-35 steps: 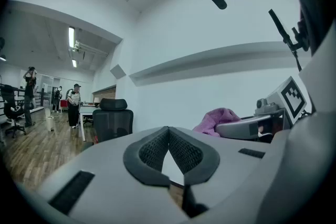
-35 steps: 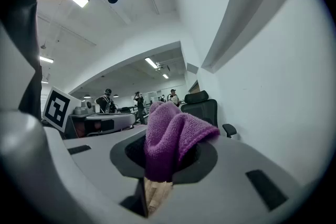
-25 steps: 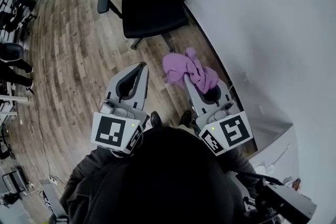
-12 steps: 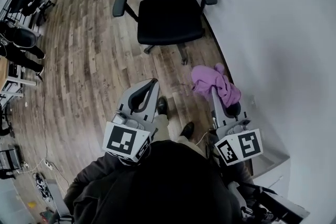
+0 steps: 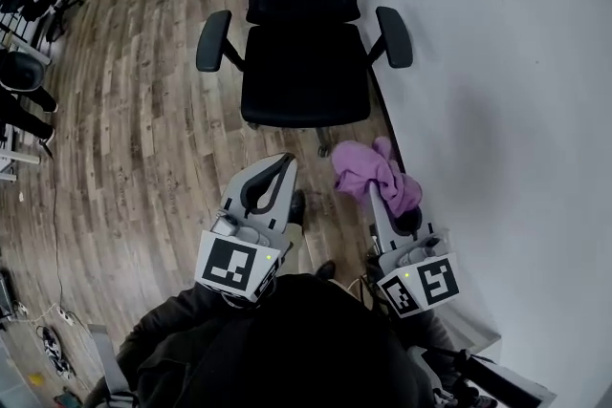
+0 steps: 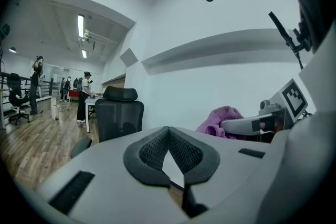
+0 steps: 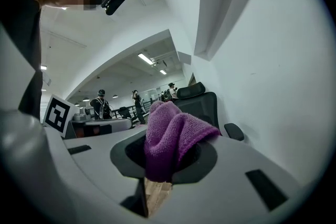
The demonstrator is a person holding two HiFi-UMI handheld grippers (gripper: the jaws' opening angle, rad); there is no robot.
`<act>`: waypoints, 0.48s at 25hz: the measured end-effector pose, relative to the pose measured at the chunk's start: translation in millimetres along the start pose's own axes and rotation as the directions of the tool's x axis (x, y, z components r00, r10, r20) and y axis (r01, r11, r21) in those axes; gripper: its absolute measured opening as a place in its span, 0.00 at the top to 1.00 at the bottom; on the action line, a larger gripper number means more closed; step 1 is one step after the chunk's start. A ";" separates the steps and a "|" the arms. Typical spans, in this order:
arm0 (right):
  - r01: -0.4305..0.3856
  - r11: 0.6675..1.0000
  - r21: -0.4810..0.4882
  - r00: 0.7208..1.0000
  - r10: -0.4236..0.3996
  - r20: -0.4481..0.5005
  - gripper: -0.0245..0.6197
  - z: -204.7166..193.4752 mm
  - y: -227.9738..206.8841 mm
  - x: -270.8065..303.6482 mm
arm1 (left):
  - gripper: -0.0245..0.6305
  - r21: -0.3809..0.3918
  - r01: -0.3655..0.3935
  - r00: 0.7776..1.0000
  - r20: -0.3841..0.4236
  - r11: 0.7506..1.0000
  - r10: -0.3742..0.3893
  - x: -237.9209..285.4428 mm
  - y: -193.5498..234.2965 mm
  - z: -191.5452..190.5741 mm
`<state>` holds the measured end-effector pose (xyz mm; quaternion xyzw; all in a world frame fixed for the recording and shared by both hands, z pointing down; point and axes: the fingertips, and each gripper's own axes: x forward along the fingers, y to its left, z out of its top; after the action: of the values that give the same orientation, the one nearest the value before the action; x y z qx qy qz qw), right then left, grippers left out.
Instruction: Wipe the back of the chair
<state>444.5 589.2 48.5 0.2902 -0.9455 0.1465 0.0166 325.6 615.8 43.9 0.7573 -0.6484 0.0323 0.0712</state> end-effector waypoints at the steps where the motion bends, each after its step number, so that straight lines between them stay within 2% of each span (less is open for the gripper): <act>1: -0.005 1.000 0.000 1.000 0.005 -0.004 0.85 4.3 -0.2 18.0 | 0.96 -0.005 0.007 1.000 0.004 1.000 -0.007 11.4 13.2 4.2; 7: -0.012 1.000 -0.015 1.000 0.012 -0.022 0.85 29.4 -3.6 105.0 | 0.96 -0.041 0.043 0.999 0.014 0.998 -0.043 64.0 80.4 21.9; 12: -0.003 0.999 -0.047 1.000 0.003 -0.018 0.85 51.1 -20.0 151.6 | 0.96 -0.068 0.059 0.998 0.003 0.996 -0.059 104.1 112.2 27.1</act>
<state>332.4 476.3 22.6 0.2870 -0.9490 0.1267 0.0319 230.1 493.3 39.3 0.7733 -0.6264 0.0078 0.0975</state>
